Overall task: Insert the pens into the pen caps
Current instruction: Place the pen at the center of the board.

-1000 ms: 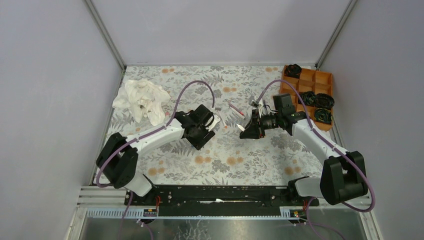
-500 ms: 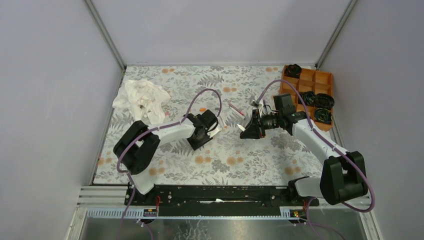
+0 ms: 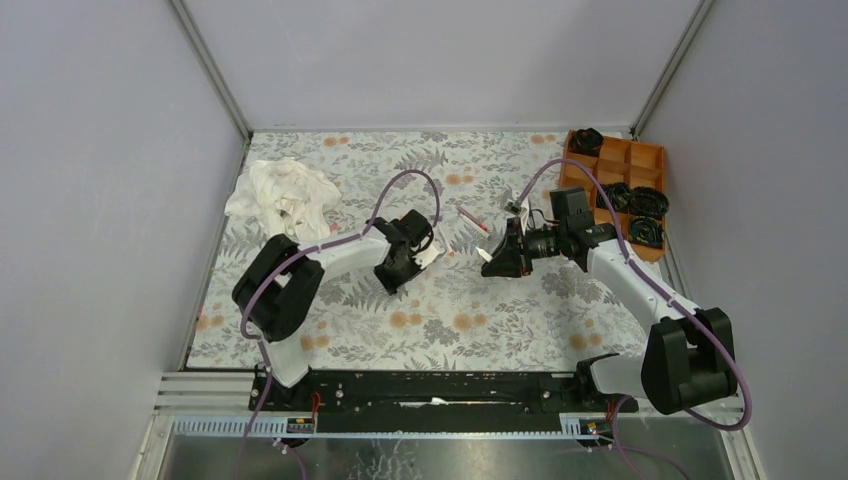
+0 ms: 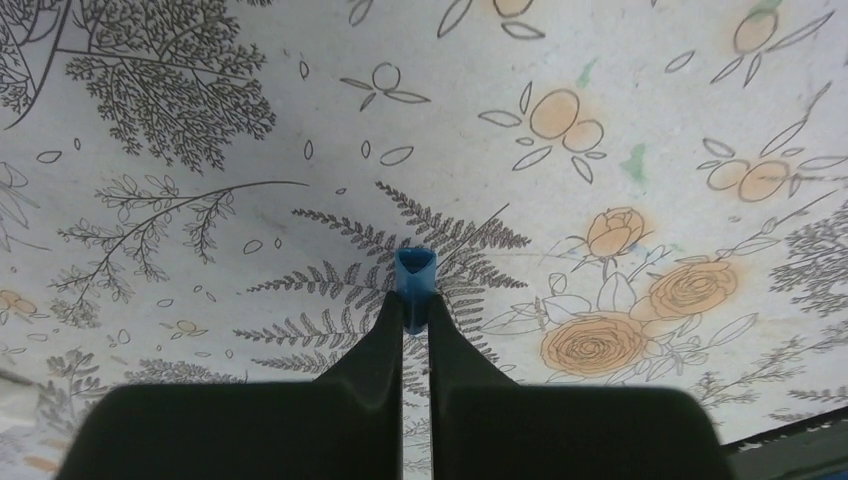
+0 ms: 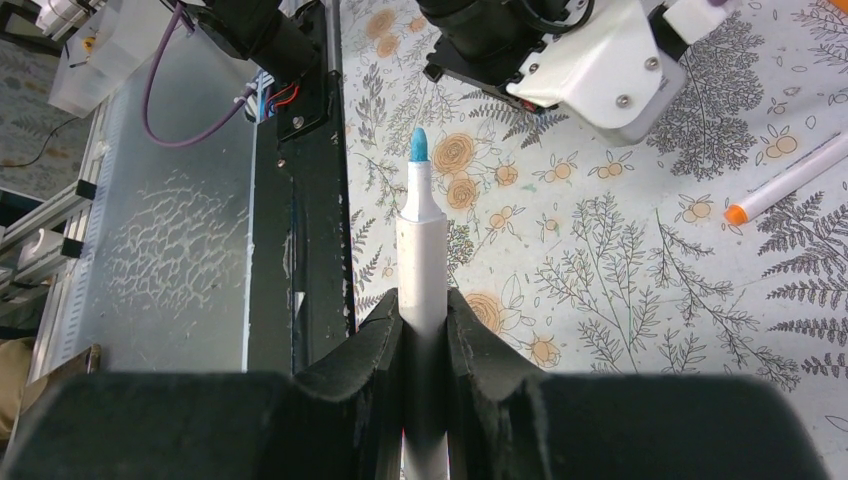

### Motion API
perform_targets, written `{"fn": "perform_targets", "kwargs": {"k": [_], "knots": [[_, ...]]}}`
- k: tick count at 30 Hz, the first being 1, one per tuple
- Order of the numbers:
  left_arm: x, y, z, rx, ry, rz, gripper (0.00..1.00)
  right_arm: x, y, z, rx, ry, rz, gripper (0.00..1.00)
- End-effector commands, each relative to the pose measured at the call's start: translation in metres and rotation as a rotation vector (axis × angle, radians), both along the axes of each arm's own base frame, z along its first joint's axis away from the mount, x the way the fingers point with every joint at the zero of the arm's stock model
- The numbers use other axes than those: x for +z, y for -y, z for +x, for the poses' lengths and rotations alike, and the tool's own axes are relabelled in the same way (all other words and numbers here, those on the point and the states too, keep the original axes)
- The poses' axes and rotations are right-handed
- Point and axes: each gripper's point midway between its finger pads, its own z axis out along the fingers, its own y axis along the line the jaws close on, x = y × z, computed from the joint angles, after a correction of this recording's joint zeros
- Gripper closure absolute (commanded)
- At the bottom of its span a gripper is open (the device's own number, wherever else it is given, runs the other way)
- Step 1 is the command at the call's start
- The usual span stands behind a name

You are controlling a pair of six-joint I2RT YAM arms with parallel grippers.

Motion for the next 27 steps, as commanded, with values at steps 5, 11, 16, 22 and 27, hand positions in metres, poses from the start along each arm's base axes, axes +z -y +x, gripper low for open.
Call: {"fn": "perform_targets", "kwargs": {"k": [5,11,16,22,27], "knots": [[0.018,0.040,0.012,0.139,-0.055,-0.234,1.00,0.021,0.000,0.002,0.012,0.058,0.038,1.00],[0.025,0.062,0.016,0.177,-0.135,-0.331,1.00,0.018,0.001,0.003,0.008,0.069,0.025,1.00],[0.024,0.066,0.027,0.015,-0.021,-0.246,1.00,0.017,0.009,0.004,0.016,0.161,-0.032,1.00],[0.016,0.063,0.039,-0.211,0.077,-0.080,1.00,0.022,0.020,0.010,-0.032,0.248,-0.060,1.00],[0.010,0.057,0.046,-0.135,0.070,-0.032,1.00,0.019,0.030,0.024,-0.095,0.210,-0.080,1.00]]}}
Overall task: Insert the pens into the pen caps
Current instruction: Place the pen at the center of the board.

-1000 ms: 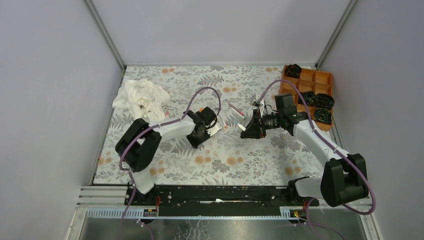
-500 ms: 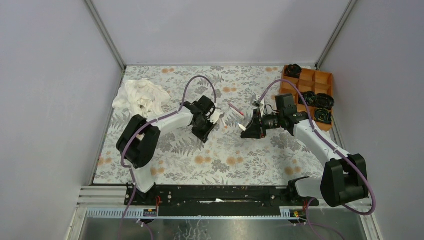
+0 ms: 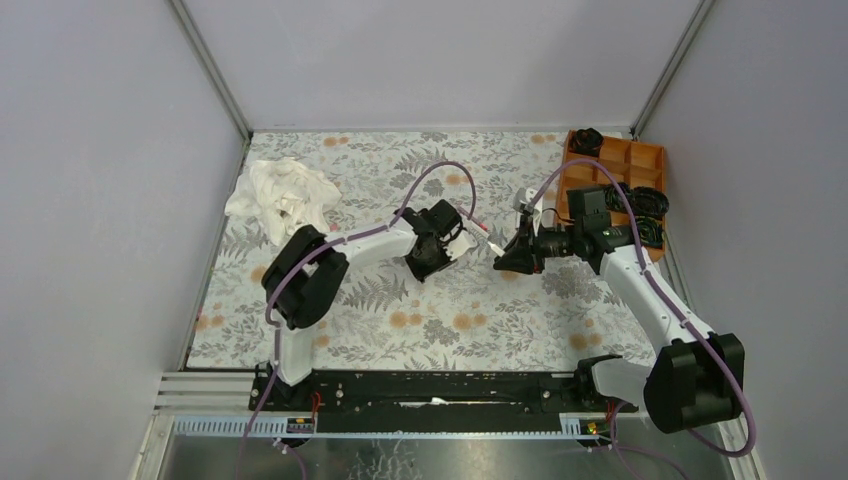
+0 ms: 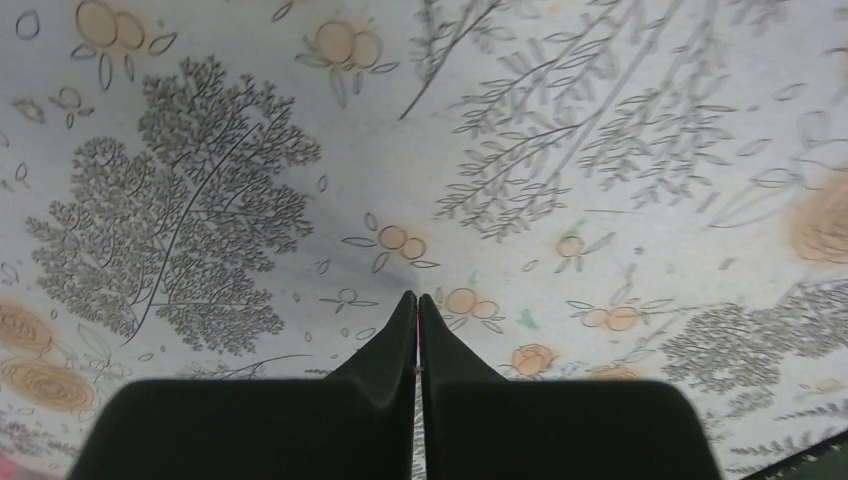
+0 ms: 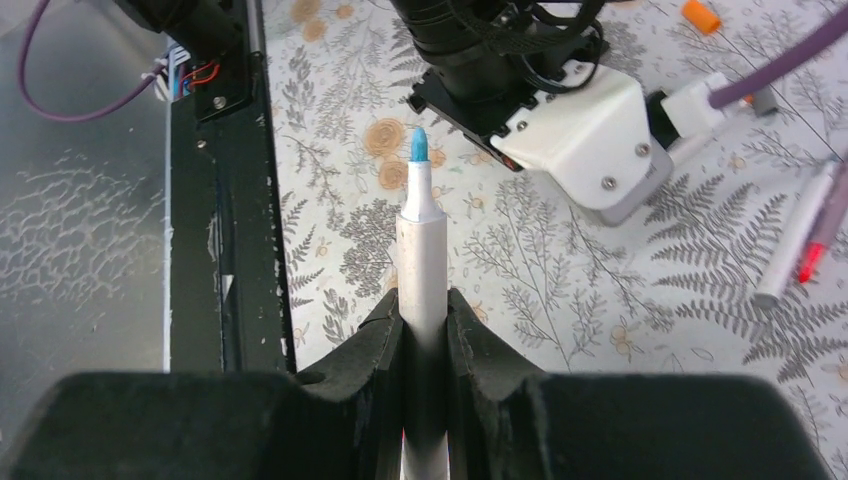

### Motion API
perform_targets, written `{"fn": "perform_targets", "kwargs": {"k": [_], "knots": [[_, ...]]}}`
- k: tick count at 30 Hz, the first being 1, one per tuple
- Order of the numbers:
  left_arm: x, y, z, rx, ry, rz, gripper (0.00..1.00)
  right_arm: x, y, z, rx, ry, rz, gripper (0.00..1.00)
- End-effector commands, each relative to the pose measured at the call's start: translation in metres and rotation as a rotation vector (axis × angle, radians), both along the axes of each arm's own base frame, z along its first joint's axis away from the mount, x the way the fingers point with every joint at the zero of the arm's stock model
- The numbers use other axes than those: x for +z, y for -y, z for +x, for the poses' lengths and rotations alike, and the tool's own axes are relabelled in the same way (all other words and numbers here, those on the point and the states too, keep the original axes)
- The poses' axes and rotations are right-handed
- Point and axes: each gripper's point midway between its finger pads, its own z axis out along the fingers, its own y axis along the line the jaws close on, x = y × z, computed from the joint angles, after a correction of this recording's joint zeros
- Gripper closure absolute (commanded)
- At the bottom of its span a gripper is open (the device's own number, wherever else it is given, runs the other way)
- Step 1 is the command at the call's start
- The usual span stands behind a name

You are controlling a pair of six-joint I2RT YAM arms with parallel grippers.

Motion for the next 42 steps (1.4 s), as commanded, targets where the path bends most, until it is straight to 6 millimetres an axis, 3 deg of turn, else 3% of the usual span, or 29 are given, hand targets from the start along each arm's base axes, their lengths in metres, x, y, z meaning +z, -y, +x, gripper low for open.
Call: {"fn": "perform_targets", "kwargs": {"k": [1,6,13,21,25,28,31,38,42], "knots": [[0.002,-0.017,0.015,0.037,0.049,0.077,0.98,0.011,0.010,0.016,-0.045,0.030,-0.009,1.00],[0.029,-0.018,0.028,0.163,0.101,-0.007,0.95,0.010,0.014,0.021,-0.074,0.021,-0.003,1.00],[0.104,-0.016,0.037,0.265,0.295,-0.267,0.81,0.002,0.020,0.030,-0.127,-0.001,-0.028,1.00],[0.169,-0.026,0.032,0.331,0.520,-0.542,0.54,-0.002,0.021,0.034,-0.153,-0.007,-0.035,1.00],[0.194,-0.039,0.028,0.393,0.605,-0.651,0.29,-0.006,0.023,0.037,-0.167,-0.005,-0.052,1.00],[0.206,-0.049,0.025,0.423,0.656,-0.699,0.16,-0.010,0.026,0.039,-0.181,-0.006,-0.068,1.00],[0.209,-0.051,0.017,0.440,0.642,-0.742,0.13,-0.015,0.028,0.041,-0.193,-0.011,-0.087,1.00],[0.199,-0.020,-0.010,0.460,0.418,-0.943,0.12,-0.027,0.034,0.048,-0.227,-0.018,-0.135,1.00],[0.206,-0.005,-0.017,0.510,0.315,-1.082,0.12,-0.055,0.047,0.058,-0.285,-0.051,-0.233,1.00]]}}
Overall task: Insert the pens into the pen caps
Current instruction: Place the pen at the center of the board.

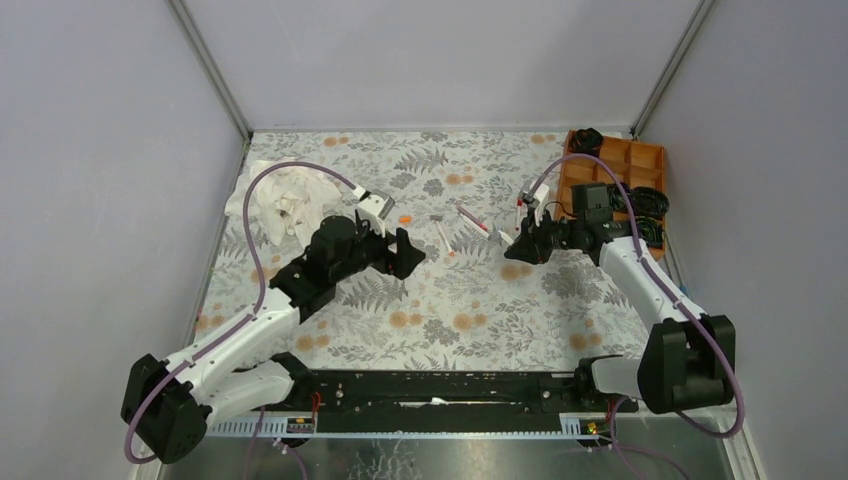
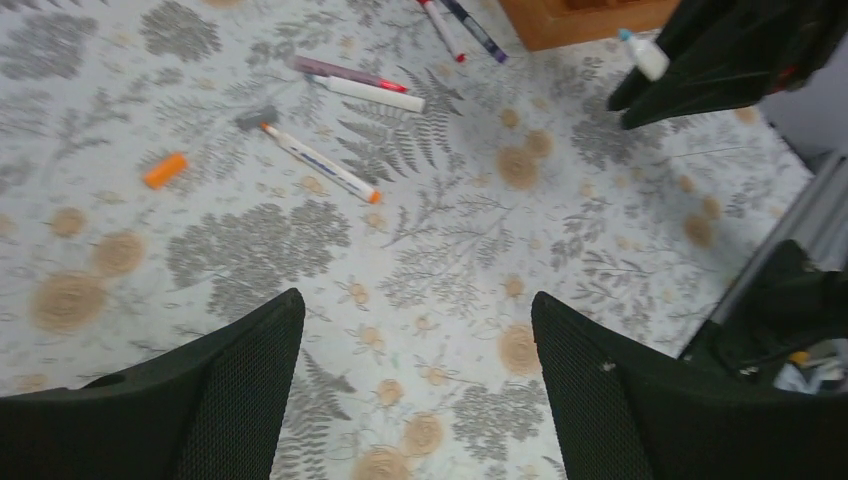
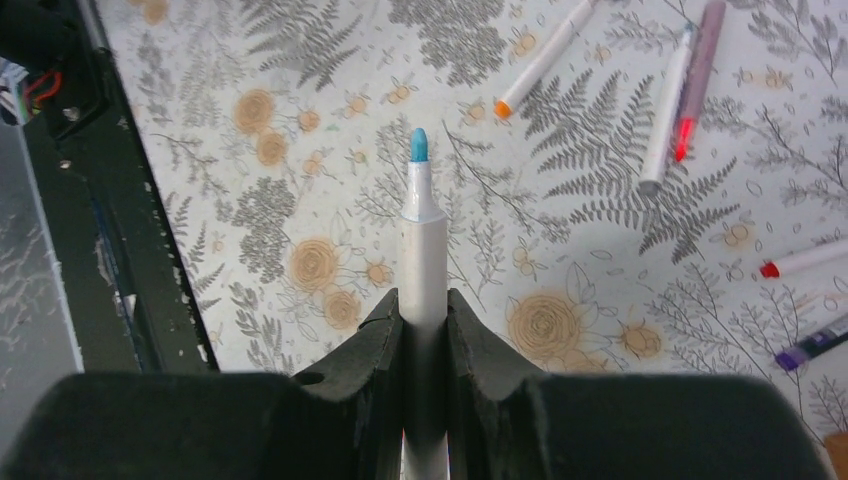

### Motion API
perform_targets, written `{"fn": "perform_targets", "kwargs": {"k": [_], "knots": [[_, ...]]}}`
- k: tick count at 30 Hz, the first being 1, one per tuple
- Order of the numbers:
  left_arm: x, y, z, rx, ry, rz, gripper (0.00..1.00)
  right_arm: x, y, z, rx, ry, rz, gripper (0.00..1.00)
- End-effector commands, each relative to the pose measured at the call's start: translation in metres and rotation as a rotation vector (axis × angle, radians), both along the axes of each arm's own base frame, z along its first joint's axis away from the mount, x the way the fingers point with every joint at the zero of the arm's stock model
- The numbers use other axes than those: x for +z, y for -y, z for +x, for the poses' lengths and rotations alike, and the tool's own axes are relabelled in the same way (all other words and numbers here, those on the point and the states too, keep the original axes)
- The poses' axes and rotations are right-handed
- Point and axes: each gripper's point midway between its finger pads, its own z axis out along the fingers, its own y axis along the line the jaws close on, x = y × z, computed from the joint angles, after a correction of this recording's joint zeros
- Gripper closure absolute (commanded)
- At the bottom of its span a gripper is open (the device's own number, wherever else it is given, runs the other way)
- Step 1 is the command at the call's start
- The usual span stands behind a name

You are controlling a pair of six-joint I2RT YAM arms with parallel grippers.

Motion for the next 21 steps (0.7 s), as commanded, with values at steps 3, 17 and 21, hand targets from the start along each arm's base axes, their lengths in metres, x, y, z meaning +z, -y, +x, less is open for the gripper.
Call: {"fn": "perform_targets", "kwargs": {"k": [3,17,21], "knots": [[0.028,0.021,-0.006,-0.016,-0.038,-0.269,0.12,-0.056,0.028,0.021,-0.112,-0.095,-0.201,1.00],[0.042,0.008,-0.018,-0.019,0.011,-0.245,0.11,-0.135,0.060,0.021,-0.134,-0.191,-0.626,0.93],[0.050,0.005,-0.018,-0.014,0.032,-0.229,0.11,-0.139,0.063,0.020,-0.130,-0.181,-0.680,0.82]]}}
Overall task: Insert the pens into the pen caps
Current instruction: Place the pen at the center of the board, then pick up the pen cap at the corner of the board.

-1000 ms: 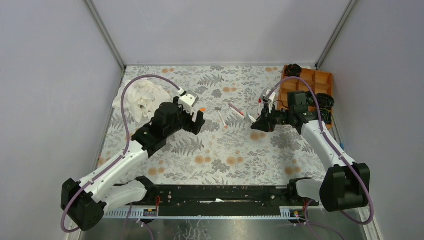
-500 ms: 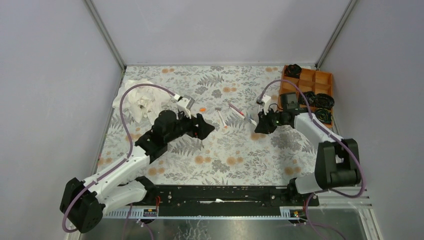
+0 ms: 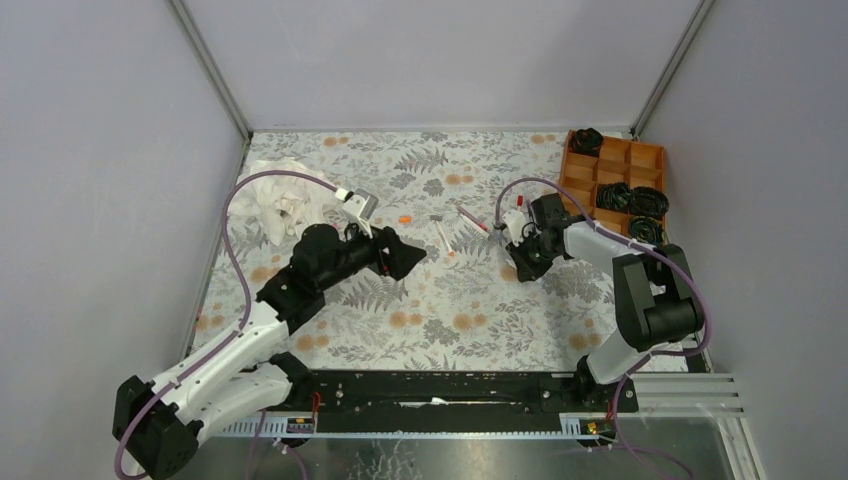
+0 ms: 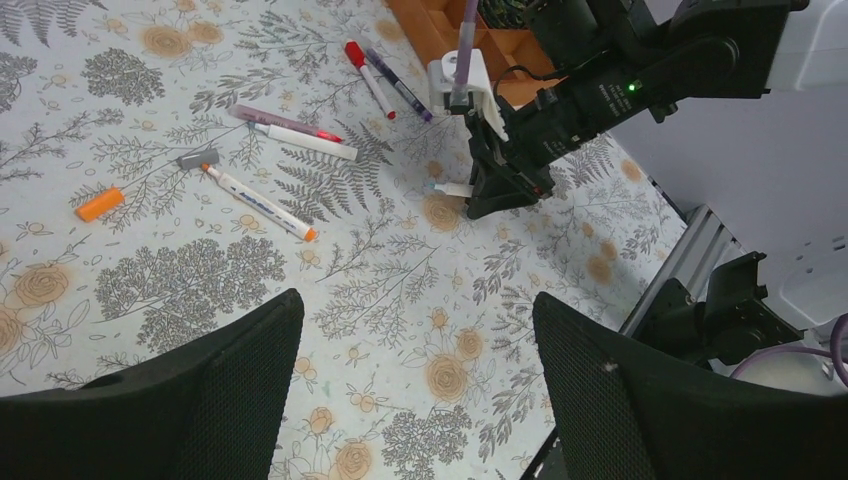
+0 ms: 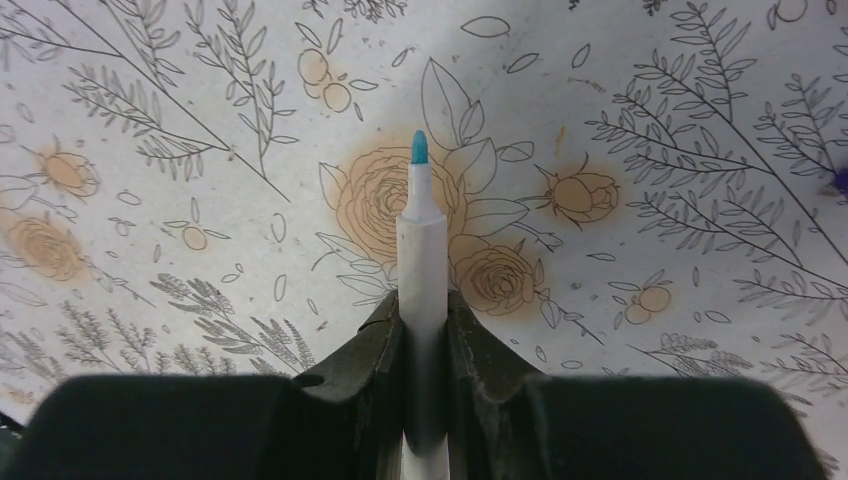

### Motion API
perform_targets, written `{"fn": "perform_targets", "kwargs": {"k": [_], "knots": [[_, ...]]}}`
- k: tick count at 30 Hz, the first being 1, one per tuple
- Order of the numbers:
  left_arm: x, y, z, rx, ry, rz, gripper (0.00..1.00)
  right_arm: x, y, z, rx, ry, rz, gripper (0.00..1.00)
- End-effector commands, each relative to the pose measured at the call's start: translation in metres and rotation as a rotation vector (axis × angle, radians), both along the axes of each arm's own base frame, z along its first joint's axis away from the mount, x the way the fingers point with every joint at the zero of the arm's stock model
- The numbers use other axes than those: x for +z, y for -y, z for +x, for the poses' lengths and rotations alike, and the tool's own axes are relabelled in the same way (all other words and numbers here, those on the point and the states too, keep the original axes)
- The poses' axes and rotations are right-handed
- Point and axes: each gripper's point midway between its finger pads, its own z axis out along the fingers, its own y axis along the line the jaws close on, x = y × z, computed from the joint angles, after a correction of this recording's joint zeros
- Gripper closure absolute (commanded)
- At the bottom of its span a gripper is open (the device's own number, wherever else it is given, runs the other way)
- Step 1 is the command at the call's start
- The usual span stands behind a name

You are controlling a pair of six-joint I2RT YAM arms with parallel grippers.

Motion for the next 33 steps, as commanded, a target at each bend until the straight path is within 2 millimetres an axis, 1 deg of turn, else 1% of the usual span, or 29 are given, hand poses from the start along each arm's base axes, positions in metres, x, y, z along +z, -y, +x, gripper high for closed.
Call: {"fn": "perform_targets", "kwargs": {"k": [1,5,8,13,16,19,21,23,25,26,28,29,31,32,33], "knots": [[0.020,-0.006,0.003,0.016,0.056,0.010,0.11,0.001,0.008,0.011,0.019,0.040,-0.102,0.79],[0.025,-0.008,0.003,0.024,0.066,0.018,0.11,0.000,0.010,0.009,0.021,0.023,-0.111,0.69],[0.030,-0.009,0.003,0.024,0.078,0.012,0.11,0.002,0.008,0.008,0.025,0.016,-0.102,0.65],[0.030,-0.013,0.001,0.029,0.076,0.040,0.11,0.013,0.002,0.008,0.033,0.019,-0.069,0.60],[0.035,-0.015,0.002,0.032,0.096,0.055,0.10,0.029,-0.001,0.012,0.029,0.042,-0.046,0.58],[0.037,-0.017,0.002,0.033,0.113,0.075,0.10,0.054,-0.006,0.017,0.025,0.082,0.022,0.55],[0.038,-0.019,0.003,0.037,0.123,0.091,0.10,0.070,-0.004,0.019,0.018,0.110,0.050,0.53],[0.039,-0.021,0.006,0.045,0.135,0.109,0.10,0.084,0.002,0.020,0.005,0.137,0.058,0.52],[0.039,-0.026,0.010,0.076,0.147,0.136,0.10,0.101,0.017,0.024,-0.025,0.174,0.063,0.51],[0.039,-0.030,0.012,0.094,0.158,0.149,0.10,0.108,0.029,0.026,-0.047,0.188,0.061,0.51],[0.039,-0.038,0.015,0.126,0.177,0.178,0.08,0.116,0.062,0.031,-0.112,0.218,0.038,0.50],[0.039,-0.041,0.016,0.142,0.186,0.193,0.07,0.117,0.085,0.033,-0.159,0.232,0.015,0.51],[0.034,-0.047,0.019,0.166,0.192,0.225,0.06,0.112,0.132,0.033,-0.239,0.250,-0.058,0.50],[0.032,-0.049,0.019,0.170,0.191,0.237,0.06,0.106,0.158,0.032,-0.282,0.255,-0.103,0.50],[0.028,-0.052,0.019,0.179,0.188,0.255,0.05,0.100,0.189,0.028,-0.344,0.259,-0.148,0.51]]}}
